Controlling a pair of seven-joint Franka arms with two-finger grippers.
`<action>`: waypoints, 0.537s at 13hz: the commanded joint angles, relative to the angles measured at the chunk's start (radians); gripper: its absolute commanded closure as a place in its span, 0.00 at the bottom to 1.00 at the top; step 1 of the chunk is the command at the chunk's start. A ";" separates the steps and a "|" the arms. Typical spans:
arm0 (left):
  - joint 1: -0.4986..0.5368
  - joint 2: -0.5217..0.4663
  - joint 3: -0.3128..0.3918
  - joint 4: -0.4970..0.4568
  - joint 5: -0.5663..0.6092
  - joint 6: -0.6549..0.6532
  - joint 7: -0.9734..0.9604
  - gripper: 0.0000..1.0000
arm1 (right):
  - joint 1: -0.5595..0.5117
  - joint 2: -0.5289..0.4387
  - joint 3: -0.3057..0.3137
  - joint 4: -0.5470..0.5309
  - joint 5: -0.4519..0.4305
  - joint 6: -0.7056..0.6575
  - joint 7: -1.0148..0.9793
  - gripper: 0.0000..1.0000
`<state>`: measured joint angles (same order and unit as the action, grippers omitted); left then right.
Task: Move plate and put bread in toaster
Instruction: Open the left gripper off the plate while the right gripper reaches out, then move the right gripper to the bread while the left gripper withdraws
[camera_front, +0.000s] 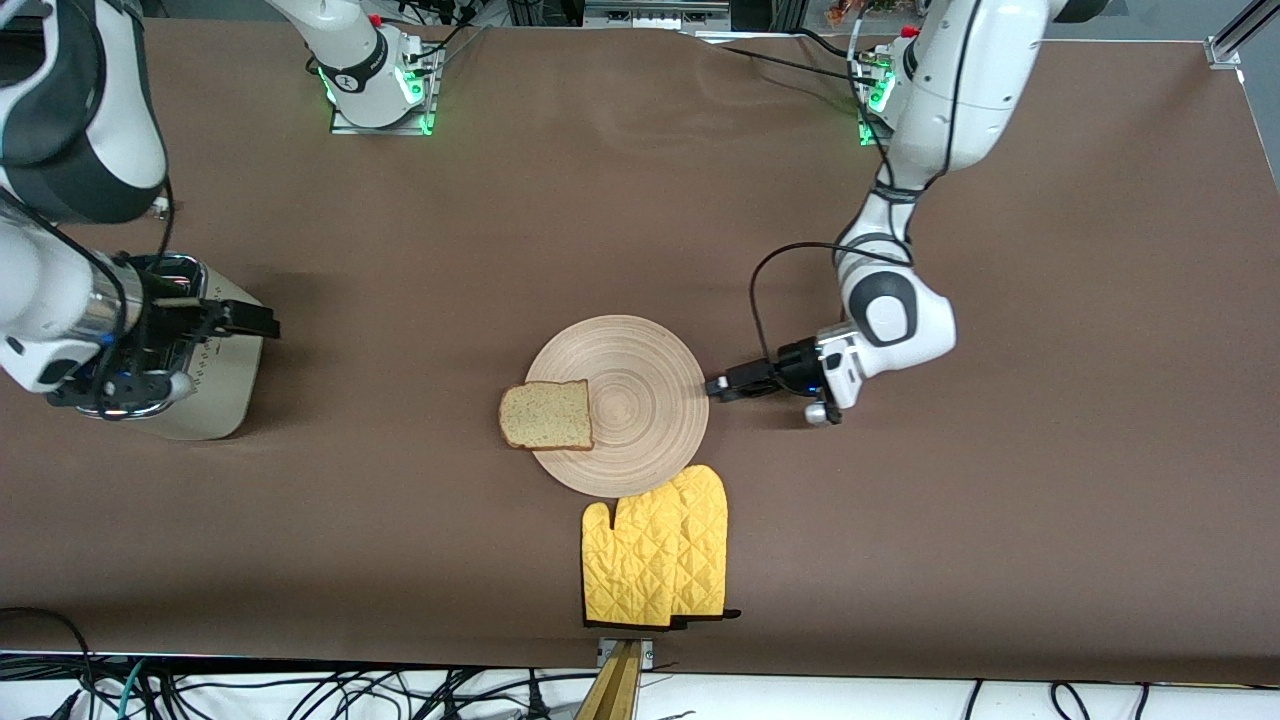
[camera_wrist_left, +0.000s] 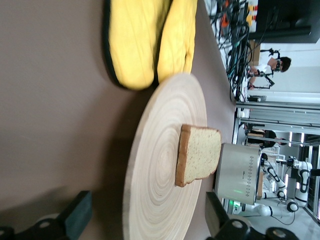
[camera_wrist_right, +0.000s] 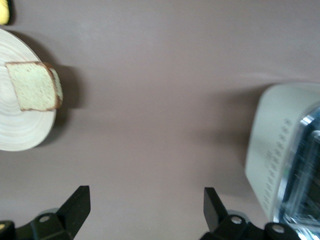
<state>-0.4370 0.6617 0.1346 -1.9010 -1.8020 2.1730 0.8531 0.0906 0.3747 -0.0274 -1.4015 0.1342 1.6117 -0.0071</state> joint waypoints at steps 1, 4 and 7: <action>0.165 -0.146 -0.068 -0.110 0.186 -0.012 -0.034 0.00 | 0.035 0.056 -0.003 -0.004 0.082 0.098 0.010 0.00; 0.309 -0.264 -0.122 -0.112 0.547 -0.010 -0.278 0.00 | 0.044 0.127 -0.003 -0.002 0.221 0.213 -0.002 0.00; 0.401 -0.379 -0.182 -0.110 0.871 -0.009 -0.519 0.00 | 0.066 0.196 -0.002 -0.002 0.338 0.309 -0.007 0.00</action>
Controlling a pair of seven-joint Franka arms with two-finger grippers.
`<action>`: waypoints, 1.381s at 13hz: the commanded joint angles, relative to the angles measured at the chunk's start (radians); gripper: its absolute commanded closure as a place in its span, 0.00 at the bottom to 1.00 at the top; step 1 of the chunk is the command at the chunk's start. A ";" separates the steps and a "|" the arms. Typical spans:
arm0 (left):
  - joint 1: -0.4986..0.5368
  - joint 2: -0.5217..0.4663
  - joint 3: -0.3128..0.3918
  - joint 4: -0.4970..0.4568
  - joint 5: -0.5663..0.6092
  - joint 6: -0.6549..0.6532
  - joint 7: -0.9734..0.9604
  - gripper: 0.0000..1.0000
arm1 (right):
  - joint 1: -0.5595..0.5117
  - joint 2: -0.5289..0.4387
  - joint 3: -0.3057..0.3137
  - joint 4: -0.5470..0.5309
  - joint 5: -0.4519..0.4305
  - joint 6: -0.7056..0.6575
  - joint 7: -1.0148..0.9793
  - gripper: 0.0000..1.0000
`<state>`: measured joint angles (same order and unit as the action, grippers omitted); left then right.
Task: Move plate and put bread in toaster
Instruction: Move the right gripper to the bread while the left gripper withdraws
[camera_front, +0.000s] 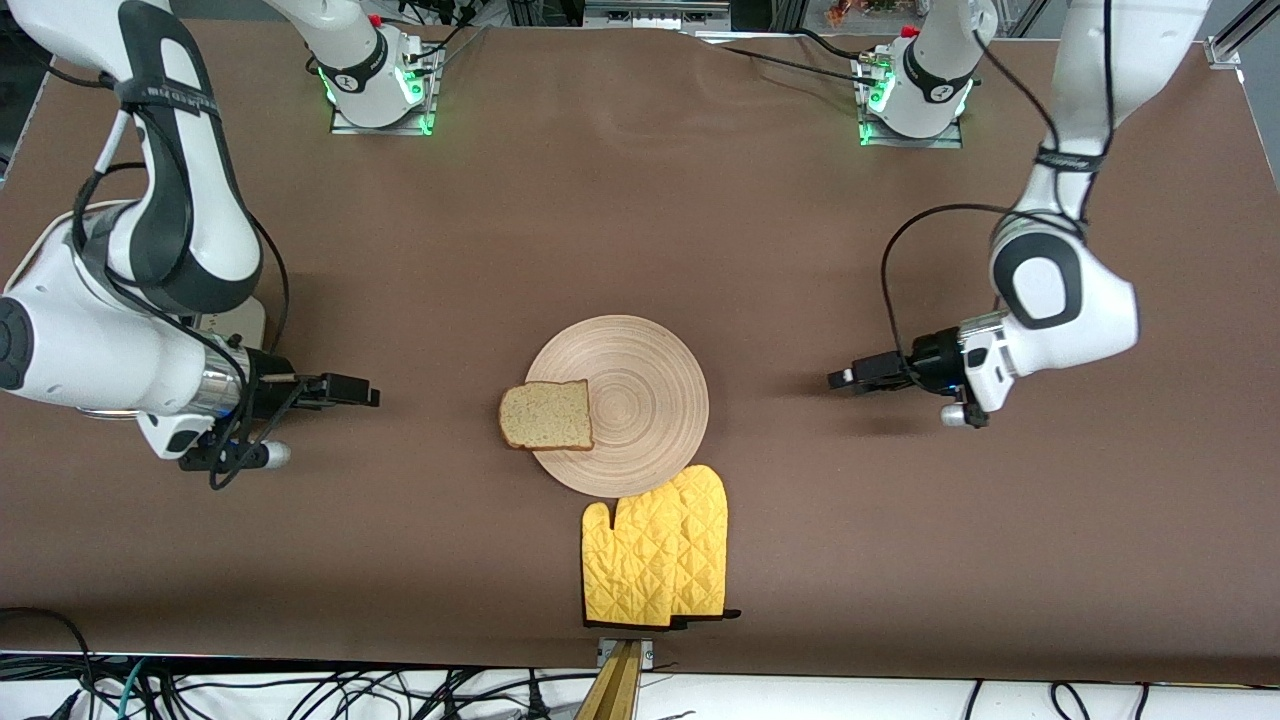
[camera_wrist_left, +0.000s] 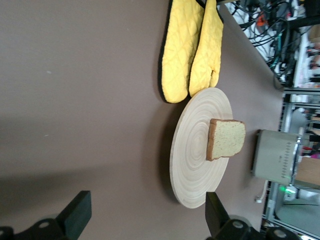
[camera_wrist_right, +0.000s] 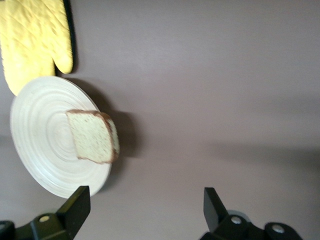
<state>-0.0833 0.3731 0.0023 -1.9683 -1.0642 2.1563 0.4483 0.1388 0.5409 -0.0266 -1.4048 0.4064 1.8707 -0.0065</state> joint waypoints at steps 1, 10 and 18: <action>0.078 -0.132 -0.080 -0.043 0.245 0.007 -0.210 0.00 | 0.031 0.051 0.002 0.001 0.106 0.091 -0.007 0.00; 0.189 -0.322 -0.122 0.075 0.907 -0.229 -0.463 0.00 | 0.053 0.232 0.063 0.001 0.354 0.271 -0.162 0.00; 0.191 -0.315 -0.137 0.256 1.125 -0.451 -0.493 0.00 | 0.067 0.292 0.066 -0.009 0.416 0.271 -0.204 0.00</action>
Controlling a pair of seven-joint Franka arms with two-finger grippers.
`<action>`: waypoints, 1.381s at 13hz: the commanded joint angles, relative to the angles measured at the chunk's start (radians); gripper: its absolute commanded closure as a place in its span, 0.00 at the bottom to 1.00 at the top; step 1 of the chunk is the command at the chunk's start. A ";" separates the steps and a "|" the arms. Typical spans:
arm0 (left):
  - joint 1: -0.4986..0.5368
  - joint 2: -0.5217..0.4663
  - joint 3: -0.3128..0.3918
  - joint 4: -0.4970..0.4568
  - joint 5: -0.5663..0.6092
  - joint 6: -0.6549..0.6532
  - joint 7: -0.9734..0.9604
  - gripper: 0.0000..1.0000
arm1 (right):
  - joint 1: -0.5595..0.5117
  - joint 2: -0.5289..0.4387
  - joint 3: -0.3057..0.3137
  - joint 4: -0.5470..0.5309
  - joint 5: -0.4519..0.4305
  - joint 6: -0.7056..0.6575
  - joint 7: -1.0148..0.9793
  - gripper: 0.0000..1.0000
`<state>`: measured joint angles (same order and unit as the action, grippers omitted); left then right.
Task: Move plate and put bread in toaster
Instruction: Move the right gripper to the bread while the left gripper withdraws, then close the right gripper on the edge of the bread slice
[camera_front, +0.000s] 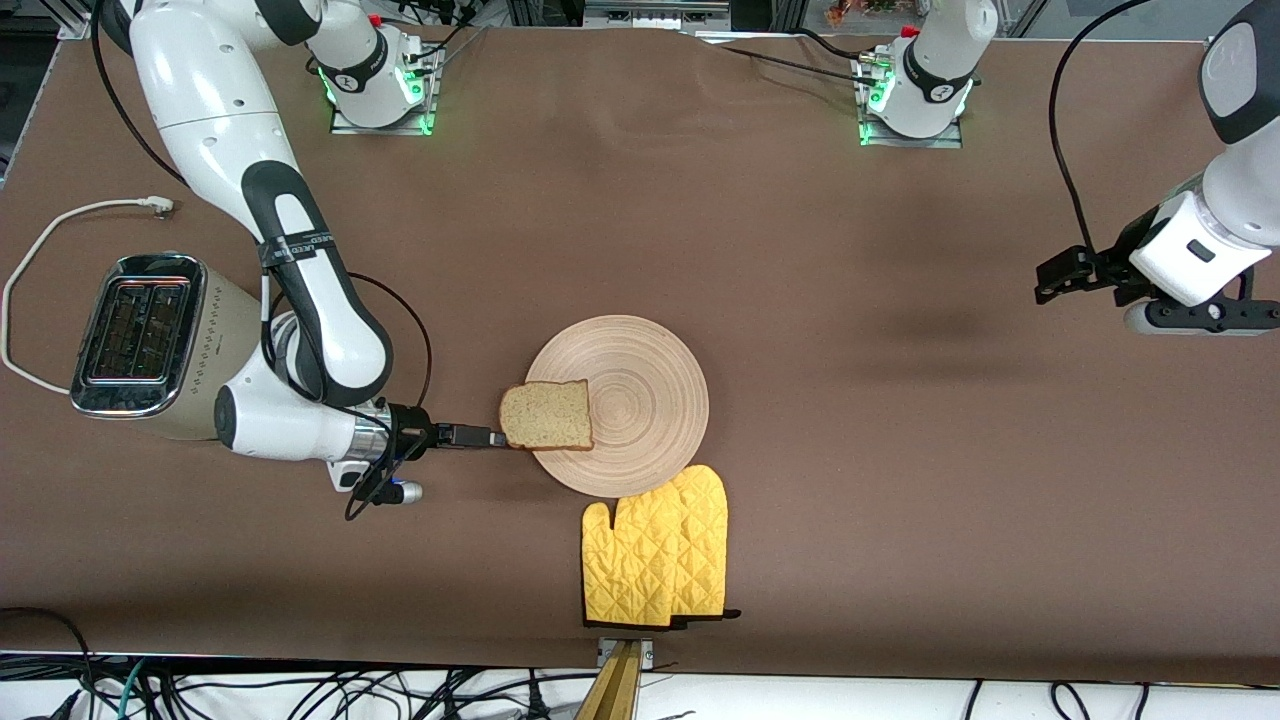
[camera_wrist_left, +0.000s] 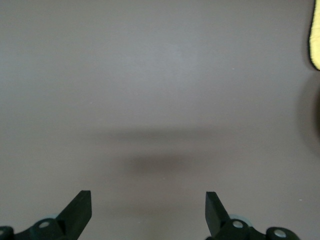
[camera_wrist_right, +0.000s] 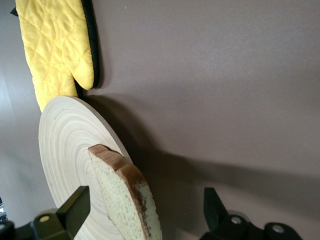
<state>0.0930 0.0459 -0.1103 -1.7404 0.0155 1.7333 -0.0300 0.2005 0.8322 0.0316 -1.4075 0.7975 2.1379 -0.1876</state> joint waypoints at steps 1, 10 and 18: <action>0.016 0.012 -0.025 0.028 0.046 -0.038 -0.010 0.00 | 0.010 0.001 0.008 -0.017 0.025 0.001 -0.023 0.00; 0.033 0.014 -0.014 0.032 0.006 -0.047 0.004 0.00 | 0.030 -0.002 0.010 -0.060 0.025 -0.009 -0.024 0.36; 0.036 0.018 -0.014 0.032 -0.016 -0.047 0.002 0.00 | 0.030 -0.012 0.030 -0.051 0.023 -0.050 -0.021 1.00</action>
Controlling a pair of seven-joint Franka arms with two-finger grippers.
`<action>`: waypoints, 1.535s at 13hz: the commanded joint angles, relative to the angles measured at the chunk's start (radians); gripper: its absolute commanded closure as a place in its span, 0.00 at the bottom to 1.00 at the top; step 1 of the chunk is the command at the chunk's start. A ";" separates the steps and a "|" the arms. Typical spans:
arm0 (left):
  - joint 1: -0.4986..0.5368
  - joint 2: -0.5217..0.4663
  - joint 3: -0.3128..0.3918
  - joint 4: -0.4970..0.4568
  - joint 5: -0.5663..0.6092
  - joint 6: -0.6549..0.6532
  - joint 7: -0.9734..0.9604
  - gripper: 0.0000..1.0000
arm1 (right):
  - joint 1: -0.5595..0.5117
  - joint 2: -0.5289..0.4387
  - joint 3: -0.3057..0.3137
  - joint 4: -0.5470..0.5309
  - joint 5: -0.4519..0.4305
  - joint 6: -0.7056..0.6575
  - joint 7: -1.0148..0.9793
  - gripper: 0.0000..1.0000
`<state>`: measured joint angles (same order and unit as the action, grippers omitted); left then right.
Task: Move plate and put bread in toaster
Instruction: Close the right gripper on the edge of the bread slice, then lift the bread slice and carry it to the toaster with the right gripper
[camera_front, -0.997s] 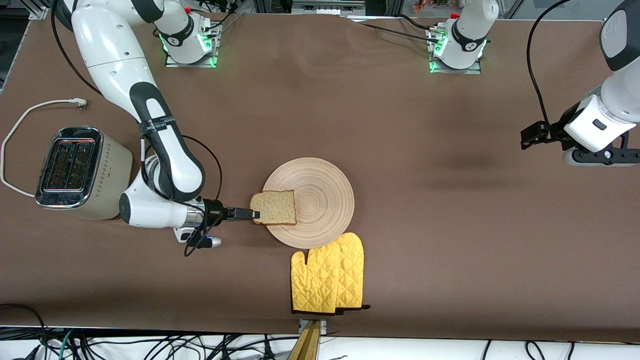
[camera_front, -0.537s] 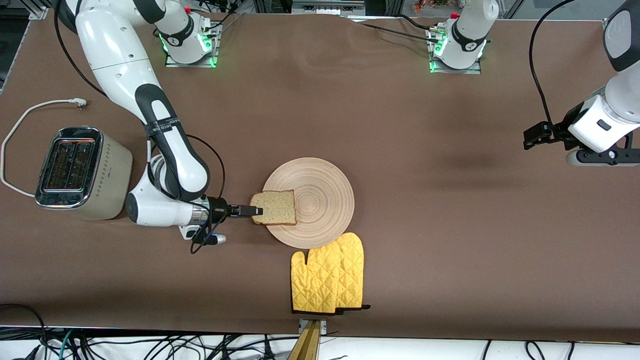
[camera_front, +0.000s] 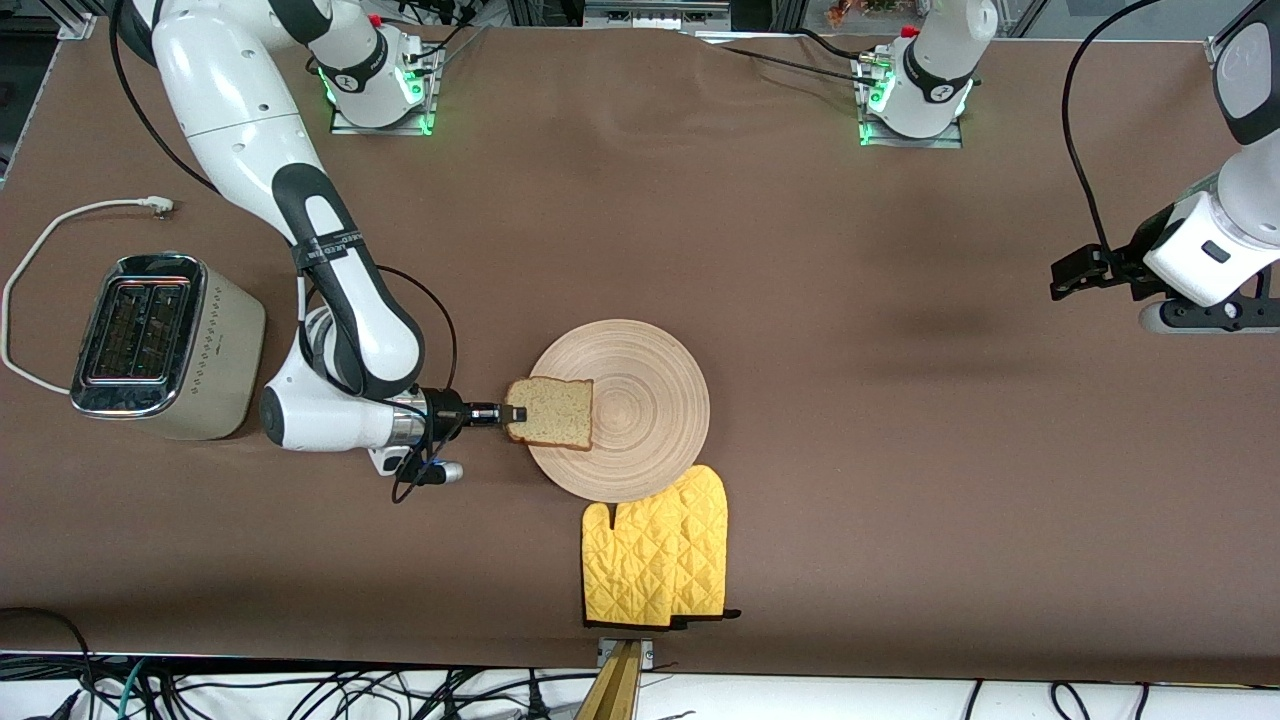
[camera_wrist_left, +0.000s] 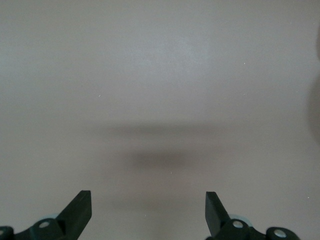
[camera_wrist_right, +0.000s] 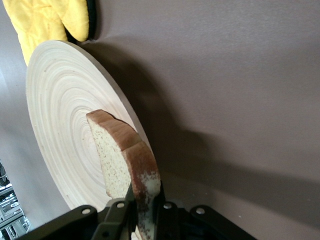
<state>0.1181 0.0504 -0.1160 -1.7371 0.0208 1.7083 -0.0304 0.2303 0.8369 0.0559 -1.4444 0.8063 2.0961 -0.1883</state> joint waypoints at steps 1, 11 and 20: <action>0.011 0.014 -0.008 0.028 -0.021 -0.022 0.004 0.00 | 0.001 -0.019 0.007 -0.011 0.013 -0.008 -0.020 1.00; 0.011 0.029 -0.013 0.028 -0.021 -0.021 0.001 0.00 | -0.005 -0.165 -0.013 -0.008 -0.208 -0.129 -0.011 1.00; 0.011 0.031 -0.013 0.028 -0.021 -0.021 0.001 0.00 | -0.008 -0.306 -0.361 0.077 -0.396 -0.565 -0.020 1.00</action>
<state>0.1186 0.0722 -0.1208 -1.7355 0.0206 1.7082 -0.0304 0.2166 0.5569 -0.2604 -1.3930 0.4656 1.6023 -0.2068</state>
